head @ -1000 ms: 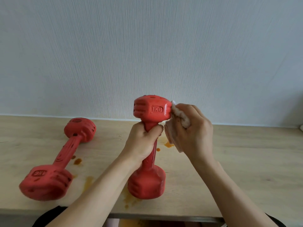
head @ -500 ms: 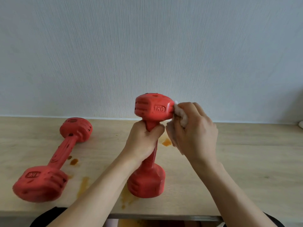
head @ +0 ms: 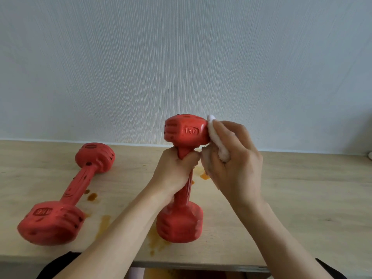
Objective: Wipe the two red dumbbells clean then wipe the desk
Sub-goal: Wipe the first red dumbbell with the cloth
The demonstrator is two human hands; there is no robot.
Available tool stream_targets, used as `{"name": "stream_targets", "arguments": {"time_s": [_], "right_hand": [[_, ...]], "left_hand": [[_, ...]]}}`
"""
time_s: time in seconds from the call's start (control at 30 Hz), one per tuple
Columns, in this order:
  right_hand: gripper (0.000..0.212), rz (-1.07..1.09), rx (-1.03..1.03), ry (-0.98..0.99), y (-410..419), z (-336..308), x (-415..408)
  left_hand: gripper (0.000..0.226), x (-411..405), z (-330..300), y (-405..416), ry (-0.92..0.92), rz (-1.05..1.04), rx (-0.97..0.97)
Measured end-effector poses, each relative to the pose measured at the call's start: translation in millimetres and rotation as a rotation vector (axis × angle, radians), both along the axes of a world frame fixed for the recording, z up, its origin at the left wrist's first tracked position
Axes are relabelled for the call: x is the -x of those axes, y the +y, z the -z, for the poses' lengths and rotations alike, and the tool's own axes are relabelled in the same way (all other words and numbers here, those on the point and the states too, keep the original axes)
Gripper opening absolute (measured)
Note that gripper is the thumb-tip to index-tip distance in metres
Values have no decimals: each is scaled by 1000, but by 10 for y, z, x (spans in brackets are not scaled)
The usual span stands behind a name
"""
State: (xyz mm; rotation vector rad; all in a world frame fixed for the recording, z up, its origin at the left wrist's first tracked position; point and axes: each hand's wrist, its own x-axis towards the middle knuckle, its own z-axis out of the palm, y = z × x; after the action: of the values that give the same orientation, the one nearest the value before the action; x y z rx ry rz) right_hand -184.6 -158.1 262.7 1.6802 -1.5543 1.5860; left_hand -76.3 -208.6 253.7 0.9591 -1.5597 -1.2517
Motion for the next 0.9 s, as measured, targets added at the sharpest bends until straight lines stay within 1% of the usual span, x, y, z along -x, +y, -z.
{"name": "stream_targets", "arguments": {"time_s": [0.07,0.13,0.27,0.4,0.5,0.6,0.73,0.8,0.9], "right_hand": [[44,-30,27,89,38,14,-67],[43,-82,22,107,14,45,-57],[45,-172,-15,6,-91,122,41],[42,-199,-67,-105,-139,122,42],[36,-176,-159,-185,-133,106,110],[26,-112,-253,-183,-84,92,177],[29,-82,-243,-33,29,12,58],[33,-103,-273,-45,33,-22,39],[29,-91,-332,-141,-49,-47,165]], "left_hand": [[17,-9,-15,-22,-3,1,-32],[16,-17,-1,-34,-5,9,-43],[16,-24,79,-46,-3,1,-78],[18,-7,99,-79,16,1,-139],[27,-4,94,-80,21,-8,-150],[24,-5,72,-72,22,-27,-175],[27,-41,78,-100,9,-21,-188],[28,-53,78,-90,4,-12,-181],[25,-56,57,-67,-9,6,-155]]}}
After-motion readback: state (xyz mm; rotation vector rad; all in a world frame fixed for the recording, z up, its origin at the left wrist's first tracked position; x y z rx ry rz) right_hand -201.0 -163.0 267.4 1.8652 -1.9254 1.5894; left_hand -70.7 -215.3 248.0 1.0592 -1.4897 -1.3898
